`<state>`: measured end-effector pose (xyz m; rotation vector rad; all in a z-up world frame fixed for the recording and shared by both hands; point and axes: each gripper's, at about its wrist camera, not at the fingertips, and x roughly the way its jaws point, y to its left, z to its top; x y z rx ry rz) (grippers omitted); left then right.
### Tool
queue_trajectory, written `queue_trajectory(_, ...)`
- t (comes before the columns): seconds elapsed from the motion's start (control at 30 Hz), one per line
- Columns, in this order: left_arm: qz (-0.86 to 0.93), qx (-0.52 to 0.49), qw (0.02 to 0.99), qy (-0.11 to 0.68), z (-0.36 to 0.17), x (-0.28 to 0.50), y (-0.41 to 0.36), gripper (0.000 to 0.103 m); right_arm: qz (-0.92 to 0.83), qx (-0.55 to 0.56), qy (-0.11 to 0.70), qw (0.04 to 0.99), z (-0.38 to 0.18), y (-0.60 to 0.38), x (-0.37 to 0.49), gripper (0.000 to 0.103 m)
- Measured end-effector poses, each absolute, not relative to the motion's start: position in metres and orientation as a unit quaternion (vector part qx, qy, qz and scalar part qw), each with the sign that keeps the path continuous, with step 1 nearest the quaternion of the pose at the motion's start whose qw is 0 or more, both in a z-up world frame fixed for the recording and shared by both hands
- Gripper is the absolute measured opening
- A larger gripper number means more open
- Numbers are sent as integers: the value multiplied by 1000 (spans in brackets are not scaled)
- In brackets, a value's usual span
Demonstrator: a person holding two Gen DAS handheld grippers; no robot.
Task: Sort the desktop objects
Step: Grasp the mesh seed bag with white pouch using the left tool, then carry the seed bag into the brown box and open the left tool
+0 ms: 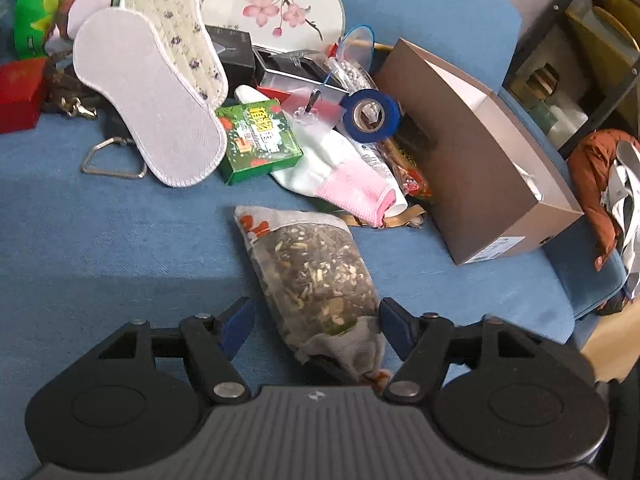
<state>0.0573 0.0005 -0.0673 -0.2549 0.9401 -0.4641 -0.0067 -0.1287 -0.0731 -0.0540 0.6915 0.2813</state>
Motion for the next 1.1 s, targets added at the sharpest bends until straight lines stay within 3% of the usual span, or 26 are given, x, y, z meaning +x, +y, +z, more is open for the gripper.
queue_trajectory(0.13,-222,-110,862,442,-70,58,-7,66,142,4,343,928,-80,-134,-3,50)
queue_trajectory(0.3,-219,-96,865,442,-60,52,-14,55,153,26,345,926,-78,-139,-4,42)
queue_trajectory(0.67,-244,-82,903,344,16,37,-42,54,147,46,247,957,-19,-167,-28,39)
queue_trajectory(1.1,-310,-67,913,257,90,106,-142,55,90,33,154,983,56,-266,22,39)
